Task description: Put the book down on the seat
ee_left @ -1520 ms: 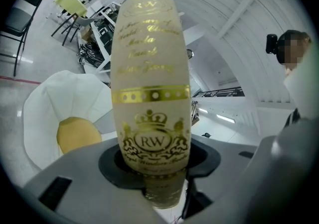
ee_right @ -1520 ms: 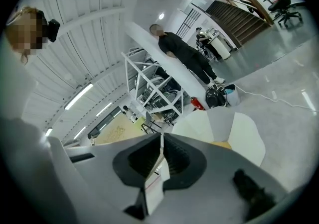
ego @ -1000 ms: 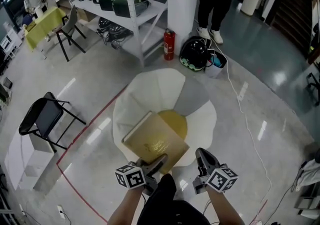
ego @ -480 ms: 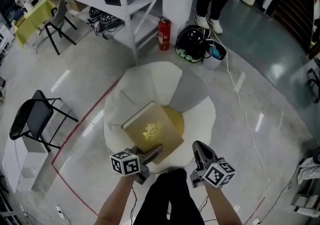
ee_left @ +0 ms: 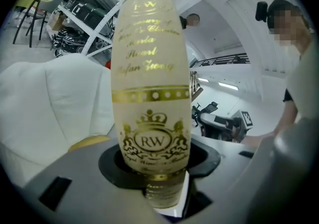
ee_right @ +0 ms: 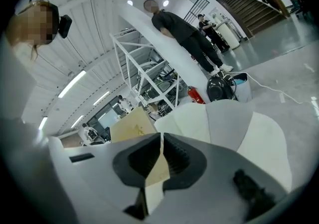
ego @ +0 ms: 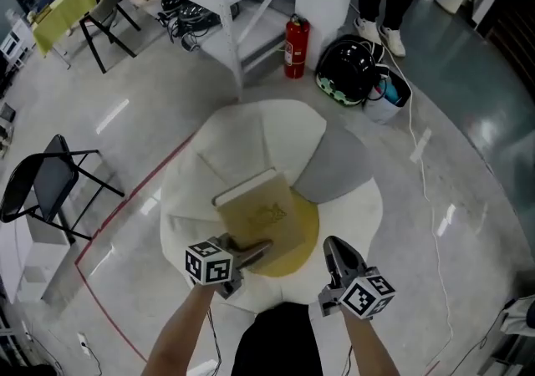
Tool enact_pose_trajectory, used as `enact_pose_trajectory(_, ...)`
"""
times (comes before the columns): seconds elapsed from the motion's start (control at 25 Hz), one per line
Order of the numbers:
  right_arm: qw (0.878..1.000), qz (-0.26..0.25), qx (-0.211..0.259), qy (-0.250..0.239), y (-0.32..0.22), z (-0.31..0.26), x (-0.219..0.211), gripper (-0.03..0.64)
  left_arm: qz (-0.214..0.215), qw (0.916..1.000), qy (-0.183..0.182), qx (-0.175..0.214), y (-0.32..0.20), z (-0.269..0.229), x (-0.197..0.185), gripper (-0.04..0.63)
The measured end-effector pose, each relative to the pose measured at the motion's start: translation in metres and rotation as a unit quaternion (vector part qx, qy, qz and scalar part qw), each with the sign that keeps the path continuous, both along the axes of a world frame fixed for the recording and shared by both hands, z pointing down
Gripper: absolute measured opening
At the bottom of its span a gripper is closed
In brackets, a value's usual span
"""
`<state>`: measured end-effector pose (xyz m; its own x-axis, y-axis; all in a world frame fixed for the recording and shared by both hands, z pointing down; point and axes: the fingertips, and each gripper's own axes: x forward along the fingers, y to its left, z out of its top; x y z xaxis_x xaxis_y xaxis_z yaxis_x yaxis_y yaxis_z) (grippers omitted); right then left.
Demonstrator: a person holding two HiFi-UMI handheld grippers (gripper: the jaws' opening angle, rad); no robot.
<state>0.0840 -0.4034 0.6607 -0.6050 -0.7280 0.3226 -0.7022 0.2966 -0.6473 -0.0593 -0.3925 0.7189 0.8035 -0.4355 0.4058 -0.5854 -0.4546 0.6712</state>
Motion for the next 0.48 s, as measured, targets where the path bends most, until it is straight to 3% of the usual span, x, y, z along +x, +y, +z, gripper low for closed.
enact_pose_trajectory(0.48,1.0,0.011,-0.006,-0.017,-0.061,0.169,-0.001,0.012,0.081,0.9962,-0.027,0.018,-0.079,0.179,0.003,0.219)
